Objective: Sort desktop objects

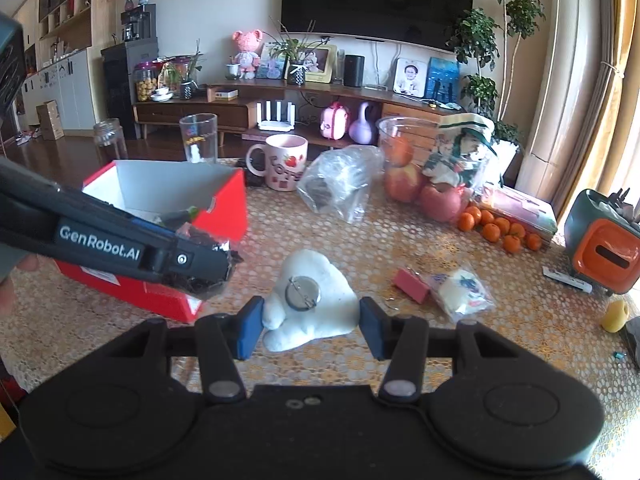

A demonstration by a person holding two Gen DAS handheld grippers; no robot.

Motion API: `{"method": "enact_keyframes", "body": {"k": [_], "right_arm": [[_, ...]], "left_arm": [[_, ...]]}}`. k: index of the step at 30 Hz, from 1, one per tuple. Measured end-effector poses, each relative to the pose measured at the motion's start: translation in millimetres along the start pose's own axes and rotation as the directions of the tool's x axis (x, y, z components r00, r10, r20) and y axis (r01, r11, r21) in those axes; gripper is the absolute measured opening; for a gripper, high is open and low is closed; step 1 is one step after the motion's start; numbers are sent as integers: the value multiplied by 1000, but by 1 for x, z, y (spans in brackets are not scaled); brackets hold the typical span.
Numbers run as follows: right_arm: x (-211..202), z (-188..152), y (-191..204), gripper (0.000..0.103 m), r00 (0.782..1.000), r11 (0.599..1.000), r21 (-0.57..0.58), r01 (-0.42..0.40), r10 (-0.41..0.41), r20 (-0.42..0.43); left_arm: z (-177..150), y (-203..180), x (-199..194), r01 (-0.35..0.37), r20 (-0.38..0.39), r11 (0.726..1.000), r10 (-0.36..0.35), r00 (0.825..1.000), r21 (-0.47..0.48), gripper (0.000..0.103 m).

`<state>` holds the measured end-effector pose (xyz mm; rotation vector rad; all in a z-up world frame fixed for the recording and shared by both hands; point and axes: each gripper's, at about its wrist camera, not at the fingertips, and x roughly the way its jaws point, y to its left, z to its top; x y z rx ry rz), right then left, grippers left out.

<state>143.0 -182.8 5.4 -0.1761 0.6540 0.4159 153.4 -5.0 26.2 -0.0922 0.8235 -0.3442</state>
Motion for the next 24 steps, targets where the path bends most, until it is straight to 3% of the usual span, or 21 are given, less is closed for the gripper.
{"method": "enact_keyframes", "body": {"k": [24], "right_arm": [[10,36,112,50,993,981,-164,-99,88,-75]], "left_arm": [[-34,118,-74,-149,-46,989,150,988,16,33]]}}
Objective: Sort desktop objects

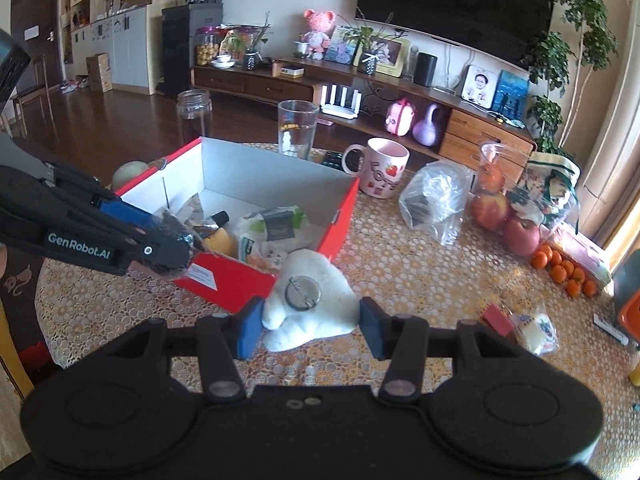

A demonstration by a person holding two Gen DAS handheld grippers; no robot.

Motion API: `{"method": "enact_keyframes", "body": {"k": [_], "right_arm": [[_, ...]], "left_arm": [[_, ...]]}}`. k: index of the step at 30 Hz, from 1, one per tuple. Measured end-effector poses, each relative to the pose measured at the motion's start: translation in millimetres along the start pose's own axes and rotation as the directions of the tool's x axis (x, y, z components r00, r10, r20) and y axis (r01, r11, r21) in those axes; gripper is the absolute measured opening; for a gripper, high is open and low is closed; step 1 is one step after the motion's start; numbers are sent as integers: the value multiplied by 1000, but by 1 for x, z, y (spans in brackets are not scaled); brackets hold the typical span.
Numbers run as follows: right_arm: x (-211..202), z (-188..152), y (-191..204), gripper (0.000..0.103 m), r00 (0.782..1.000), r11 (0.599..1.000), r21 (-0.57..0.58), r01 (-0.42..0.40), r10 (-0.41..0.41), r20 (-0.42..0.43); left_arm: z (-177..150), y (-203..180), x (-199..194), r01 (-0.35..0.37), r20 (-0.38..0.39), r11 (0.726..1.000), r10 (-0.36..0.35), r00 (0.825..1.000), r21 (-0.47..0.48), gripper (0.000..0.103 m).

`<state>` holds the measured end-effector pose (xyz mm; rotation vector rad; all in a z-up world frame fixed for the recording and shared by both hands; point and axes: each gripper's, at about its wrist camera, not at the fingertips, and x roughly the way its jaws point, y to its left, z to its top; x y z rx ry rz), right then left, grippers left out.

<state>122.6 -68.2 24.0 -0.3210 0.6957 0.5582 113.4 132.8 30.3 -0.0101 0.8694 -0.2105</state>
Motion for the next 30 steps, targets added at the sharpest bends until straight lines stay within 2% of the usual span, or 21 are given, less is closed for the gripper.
{"method": "enact_keyframes", "body": {"k": [9,15,30], "right_arm": [[25,24,18,50,1000,998,-65,-19,18,-10],[47,40,25,51,999,996,-79,-43,41,-21],[121,72,27,51,993,995,-71,-72,65,-98]], "left_arm": [[2,46,6,-67,-23,998,67,998,-10,33],[11,62,16,-90,-31,996,90,995,-6,33],[59,94,77,-121,-72,993,122,990,9,33]]}}
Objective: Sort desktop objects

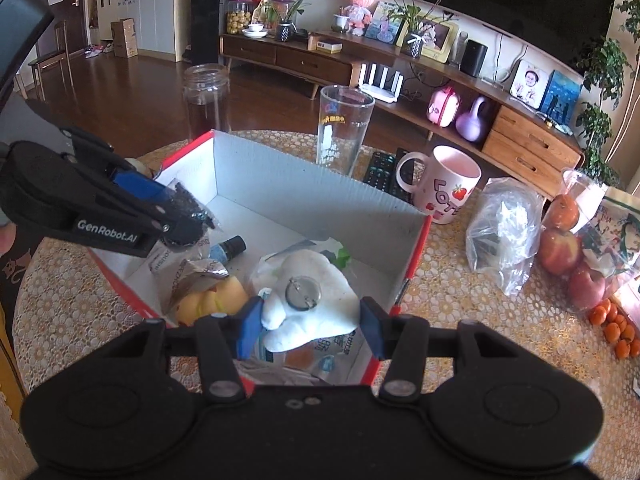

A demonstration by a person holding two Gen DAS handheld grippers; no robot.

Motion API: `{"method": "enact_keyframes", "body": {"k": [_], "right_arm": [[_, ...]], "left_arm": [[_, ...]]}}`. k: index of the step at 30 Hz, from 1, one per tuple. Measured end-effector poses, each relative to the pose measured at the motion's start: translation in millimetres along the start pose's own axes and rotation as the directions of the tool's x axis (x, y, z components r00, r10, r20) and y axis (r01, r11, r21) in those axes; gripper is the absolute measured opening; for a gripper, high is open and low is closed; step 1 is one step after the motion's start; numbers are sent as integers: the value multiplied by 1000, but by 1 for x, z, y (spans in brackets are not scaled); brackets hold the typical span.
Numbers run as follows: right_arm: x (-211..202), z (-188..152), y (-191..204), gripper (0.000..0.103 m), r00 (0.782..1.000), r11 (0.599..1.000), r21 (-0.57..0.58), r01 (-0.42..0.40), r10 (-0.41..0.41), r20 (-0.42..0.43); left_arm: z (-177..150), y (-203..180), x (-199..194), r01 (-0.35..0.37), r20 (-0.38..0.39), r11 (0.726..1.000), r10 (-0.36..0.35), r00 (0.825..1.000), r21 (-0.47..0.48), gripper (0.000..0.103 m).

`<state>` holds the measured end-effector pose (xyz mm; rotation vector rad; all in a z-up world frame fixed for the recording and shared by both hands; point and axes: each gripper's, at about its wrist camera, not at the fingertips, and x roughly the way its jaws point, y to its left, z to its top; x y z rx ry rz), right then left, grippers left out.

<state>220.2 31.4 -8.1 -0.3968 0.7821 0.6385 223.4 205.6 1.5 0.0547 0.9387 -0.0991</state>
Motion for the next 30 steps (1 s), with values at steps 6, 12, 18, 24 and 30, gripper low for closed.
{"method": "enact_keyframes", "body": {"k": [6,12,18,24,30], "right_arm": [[32,6,-1,51,999,1000,0,-1,1,-46],[53,6,3,52,996,999,-31,-12,9,-85],[69,-1,5,52,992,999,-45,-29,23,-125],[73,-3,4,52,991,999,-16,-49,47,-128],[75,-3,2,55,991,998,-2,-60,60,-122]], "left_arm": [[17,6,35,-14,-28,1000,14,1000,-3,33],[26,7,65,-29,-60,1000,29,998,-5,33],[32,10,91,-49,-92,999,47,995,-18,33],[31,9,111,-62,-121,998,58,991,-30,33],[29,8,120,-68,-142,997,64,988,-24,33]]}}
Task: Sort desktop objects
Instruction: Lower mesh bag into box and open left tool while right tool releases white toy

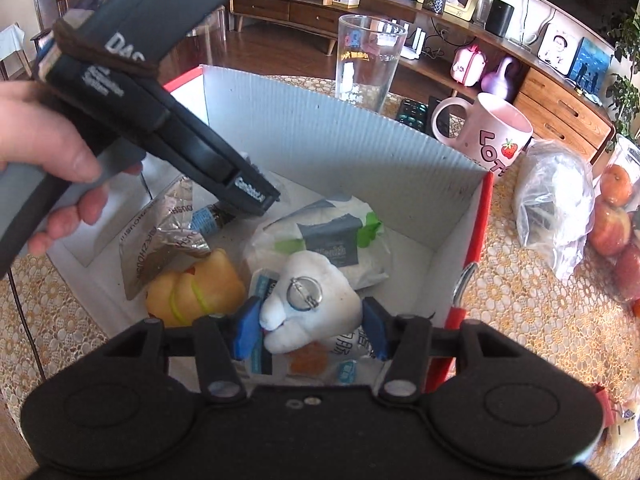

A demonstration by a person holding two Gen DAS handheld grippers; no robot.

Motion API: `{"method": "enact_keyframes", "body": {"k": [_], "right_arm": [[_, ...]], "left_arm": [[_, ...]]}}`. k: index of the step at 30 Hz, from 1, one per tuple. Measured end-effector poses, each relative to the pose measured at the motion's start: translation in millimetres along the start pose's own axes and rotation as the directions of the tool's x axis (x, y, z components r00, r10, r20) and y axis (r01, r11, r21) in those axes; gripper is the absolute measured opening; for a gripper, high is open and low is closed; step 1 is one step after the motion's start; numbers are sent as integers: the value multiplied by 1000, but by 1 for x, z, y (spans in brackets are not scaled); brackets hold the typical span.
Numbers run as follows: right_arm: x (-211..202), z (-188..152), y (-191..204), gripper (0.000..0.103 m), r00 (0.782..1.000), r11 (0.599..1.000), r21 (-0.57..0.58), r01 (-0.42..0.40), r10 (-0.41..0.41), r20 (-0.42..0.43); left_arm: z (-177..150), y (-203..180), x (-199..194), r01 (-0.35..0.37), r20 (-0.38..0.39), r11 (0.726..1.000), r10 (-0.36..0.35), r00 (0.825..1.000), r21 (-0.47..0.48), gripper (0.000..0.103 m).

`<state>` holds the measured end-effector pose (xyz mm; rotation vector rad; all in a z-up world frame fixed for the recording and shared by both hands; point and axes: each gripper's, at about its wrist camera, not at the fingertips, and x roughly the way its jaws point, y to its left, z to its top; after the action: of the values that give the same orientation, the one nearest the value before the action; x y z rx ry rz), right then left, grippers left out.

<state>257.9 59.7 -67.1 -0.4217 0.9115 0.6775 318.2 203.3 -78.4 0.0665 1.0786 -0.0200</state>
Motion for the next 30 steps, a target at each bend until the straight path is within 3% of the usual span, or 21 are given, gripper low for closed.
{"method": "enact_keyframes", "body": {"k": [4,8,10,30], "right_arm": [[-2,0,0,61,1000,1000,3,5,-5,9],[-6,0,-2,67,1000,1000,19,-6,6,26],[-10,1,-2,69,999,1000,19,-11,11,34],[-59,-1,9,74,996,1000,28,0,-3,94]], "left_arm": [[1,0,0,-6,-4,1000,6,1000,3,35],[0,1,-3,-17,9,1000,17,1000,-7,56],[0,2,-7,-9,20,1000,9,1000,-11,59],[-25,-8,-78,0,68,1000,-1,998,9,59]]}}
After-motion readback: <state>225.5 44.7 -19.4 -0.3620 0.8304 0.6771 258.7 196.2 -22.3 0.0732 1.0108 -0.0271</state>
